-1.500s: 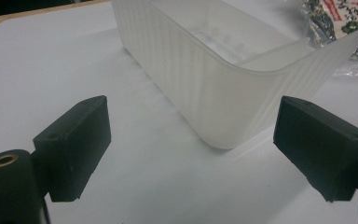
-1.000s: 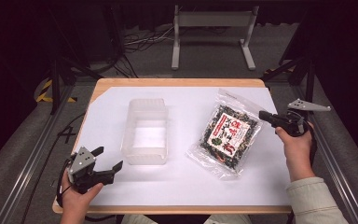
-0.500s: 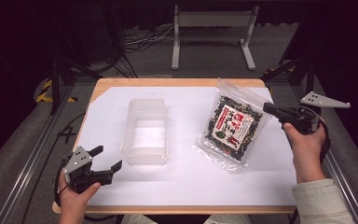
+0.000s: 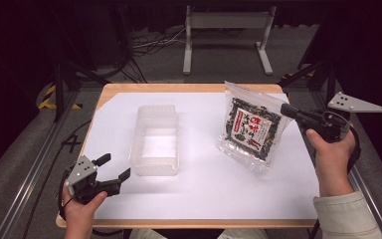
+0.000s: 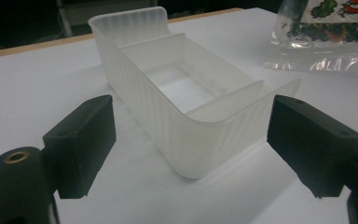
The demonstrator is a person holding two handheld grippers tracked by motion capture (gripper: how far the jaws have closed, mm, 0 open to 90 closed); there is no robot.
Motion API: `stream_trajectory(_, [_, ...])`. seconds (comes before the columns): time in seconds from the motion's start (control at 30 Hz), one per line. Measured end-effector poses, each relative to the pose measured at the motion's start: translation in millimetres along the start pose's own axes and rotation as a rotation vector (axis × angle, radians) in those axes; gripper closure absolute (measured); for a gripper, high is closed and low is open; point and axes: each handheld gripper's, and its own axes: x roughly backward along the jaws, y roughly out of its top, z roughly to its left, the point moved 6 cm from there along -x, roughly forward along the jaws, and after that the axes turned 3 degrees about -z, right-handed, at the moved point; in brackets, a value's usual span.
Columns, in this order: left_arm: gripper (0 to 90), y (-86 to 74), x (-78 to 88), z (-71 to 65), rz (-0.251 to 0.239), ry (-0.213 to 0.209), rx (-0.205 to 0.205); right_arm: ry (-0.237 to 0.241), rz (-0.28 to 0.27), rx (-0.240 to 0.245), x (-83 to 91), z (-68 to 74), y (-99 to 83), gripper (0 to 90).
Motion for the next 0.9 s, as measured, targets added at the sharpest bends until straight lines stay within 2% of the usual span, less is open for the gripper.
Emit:
stream_trajectory(0.1, [19.0,4.6,-3.5,-4.2,-0.041,-0.014,0.007,0.012,-0.01,0.01,0.5,4.9,5.2,90.0])
stream_trajectory(0.17, [18.8,6.6,-6.5,-5.8,-0.063,-0.007,-0.007,0.018,-0.018,0.018,0.2,7.7,9.2,90.0])
stream_trajectory(0.23, [16.8,7.2,-10.1,-7.2,-0.052,-0.009,0.003,0.028,-0.024,0.024,0.1,9.6,12.6,90.0])
stream_trajectory(0.3, [13.5,9.7,-14.1,-12.4,-0.043,-0.044,0.02,0.033,-0.03,0.029,0.1,11.6,15.7,90.0])
stream_trajectory(0.4, [11.3,13.8,-16.4,-17.7,-0.041,-0.071,0.015,0.052,-0.042,0.043,0.2,18.1,23.1,90.0])
stream_trajectory(0.43, [11.8,17.9,-17.5,-21.7,-0.045,-0.09,0.012,0.056,-0.042,0.043,0.3,19.7,24.3,90.0])
stream_trajectory(0.53, [12.4,23.7,-18.2,-25.1,-0.053,-0.095,0.019,0.067,-0.048,0.048,-0.3,23.3,27.3,90.0])
stream_trajectory(0.57, [14.2,29.3,-19.1,-29.6,-0.068,-0.121,0.02,0.084,-0.053,0.05,-1.1,29.1,30.8,90.0])
stream_trajectory(0.6, [15.5,29.3,-19.1,-29.6,-0.068,-0.121,0.02,0.088,-0.054,0.055,-1.4,31.4,32.0,90.0])
stream_trajectory(0.63, [14.7,34.6,-20.7,-33.0,-0.078,-0.135,0.005,0.095,-0.057,0.059,-2.0,33.6,33.3,90.0])
stream_trajectory(0.77, [12.6,41.7,-24.4,-38.8,-0.089,-0.147,0.002,0.125,-0.068,0.065,-4.1,42.8,37.6,90.0])
stream_trajectory(0.83, [11.5,48.4,-29.7,-45.3,-0.086,-0.178,-0.001,0.138,-0.069,0.07,-4.9,47.3,39.6,90.0])
stream_trajectory(0.9, [10.5,50.7,-31.8,-47.1,-0.088,-0.187,-0.004,0.143,-0.07,0.076,-5.3,49.2,40.5,90.0])
